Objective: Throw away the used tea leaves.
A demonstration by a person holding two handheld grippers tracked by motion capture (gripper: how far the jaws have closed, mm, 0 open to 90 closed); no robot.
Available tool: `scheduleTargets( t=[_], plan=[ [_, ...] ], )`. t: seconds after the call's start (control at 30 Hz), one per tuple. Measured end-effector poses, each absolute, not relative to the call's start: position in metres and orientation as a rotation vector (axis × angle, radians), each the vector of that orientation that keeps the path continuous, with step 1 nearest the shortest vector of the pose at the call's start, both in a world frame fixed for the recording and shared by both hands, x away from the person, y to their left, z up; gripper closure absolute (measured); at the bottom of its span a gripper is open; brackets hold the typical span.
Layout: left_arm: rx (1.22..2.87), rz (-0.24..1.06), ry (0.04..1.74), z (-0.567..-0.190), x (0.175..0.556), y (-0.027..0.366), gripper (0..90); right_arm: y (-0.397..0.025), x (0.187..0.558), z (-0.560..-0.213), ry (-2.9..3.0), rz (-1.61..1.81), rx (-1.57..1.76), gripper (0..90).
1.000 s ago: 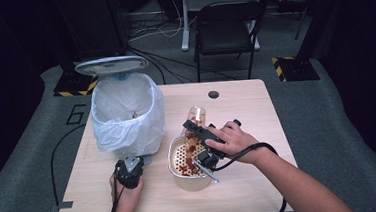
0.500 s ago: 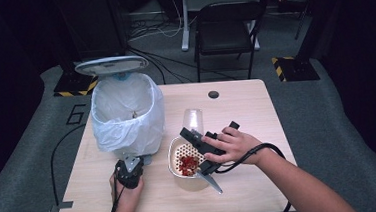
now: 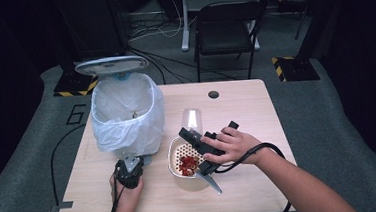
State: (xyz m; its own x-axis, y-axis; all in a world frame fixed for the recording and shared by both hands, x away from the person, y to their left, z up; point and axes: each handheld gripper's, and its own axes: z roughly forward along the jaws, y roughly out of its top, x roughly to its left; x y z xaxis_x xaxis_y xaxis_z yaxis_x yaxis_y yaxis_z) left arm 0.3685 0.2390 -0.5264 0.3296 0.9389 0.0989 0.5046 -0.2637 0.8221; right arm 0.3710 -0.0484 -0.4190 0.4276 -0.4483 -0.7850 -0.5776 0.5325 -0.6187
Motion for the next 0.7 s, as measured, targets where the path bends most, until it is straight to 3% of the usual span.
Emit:
scheduleTargets(
  t=[0.7],
  plan=[
    [1.895,0.787,1.274,-0.5265,0.3684,0.2389,90.0,-0.0472,0.3709,-0.4183,1.196,0.107,-1.074,36.0]
  ],
)
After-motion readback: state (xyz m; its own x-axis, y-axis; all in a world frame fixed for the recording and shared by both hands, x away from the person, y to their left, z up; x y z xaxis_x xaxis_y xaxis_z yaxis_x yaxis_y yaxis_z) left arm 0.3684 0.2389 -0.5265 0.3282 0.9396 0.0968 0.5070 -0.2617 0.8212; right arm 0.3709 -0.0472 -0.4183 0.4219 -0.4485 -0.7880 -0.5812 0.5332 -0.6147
